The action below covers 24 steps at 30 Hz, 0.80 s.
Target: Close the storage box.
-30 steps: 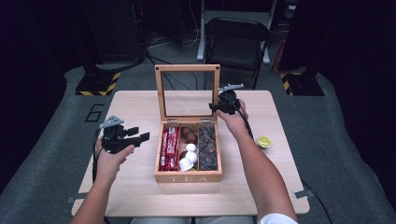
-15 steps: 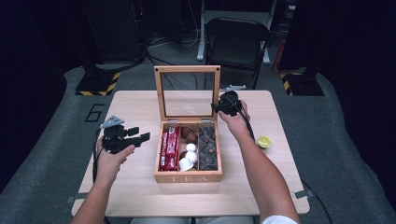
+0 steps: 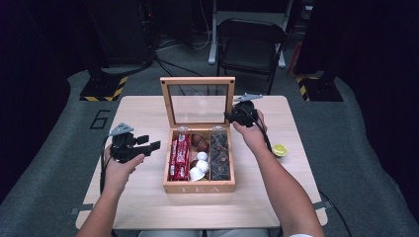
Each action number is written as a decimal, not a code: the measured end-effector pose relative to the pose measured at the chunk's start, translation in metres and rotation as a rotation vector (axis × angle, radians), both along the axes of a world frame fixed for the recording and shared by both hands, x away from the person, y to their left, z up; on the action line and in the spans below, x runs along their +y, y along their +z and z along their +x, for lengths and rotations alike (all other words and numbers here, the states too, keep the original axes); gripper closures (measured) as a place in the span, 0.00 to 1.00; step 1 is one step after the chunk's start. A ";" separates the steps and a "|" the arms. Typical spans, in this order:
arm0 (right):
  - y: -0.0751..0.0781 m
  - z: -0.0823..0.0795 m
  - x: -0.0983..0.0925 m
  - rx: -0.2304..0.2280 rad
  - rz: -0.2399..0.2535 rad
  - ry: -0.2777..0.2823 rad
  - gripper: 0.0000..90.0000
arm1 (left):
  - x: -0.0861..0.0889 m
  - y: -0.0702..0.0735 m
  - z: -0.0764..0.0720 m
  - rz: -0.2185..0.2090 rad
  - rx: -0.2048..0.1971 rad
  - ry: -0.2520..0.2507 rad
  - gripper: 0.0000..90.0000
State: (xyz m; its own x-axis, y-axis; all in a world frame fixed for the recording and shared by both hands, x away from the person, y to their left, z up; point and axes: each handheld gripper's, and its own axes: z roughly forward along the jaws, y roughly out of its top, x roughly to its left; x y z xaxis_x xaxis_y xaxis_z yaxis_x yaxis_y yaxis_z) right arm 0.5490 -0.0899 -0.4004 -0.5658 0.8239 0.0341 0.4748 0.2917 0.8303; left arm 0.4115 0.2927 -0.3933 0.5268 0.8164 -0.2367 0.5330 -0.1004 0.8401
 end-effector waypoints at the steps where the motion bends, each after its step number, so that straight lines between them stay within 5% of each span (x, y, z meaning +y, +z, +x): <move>1: 0.000 -0.001 0.000 -0.009 -0.005 0.006 0.72 | 0.000 0.001 0.000 -0.002 -0.002 0.001 0.43; 14: -0.003 -0.013 -0.004 -0.016 0.035 0.017 0.70 | 0.005 0.015 0.008 -0.045 -0.015 0.006 0.45; 24: -0.002 -0.019 -0.007 0.002 0.054 0.031 0.67 | -0.003 0.025 0.016 -0.025 -0.020 0.000 0.47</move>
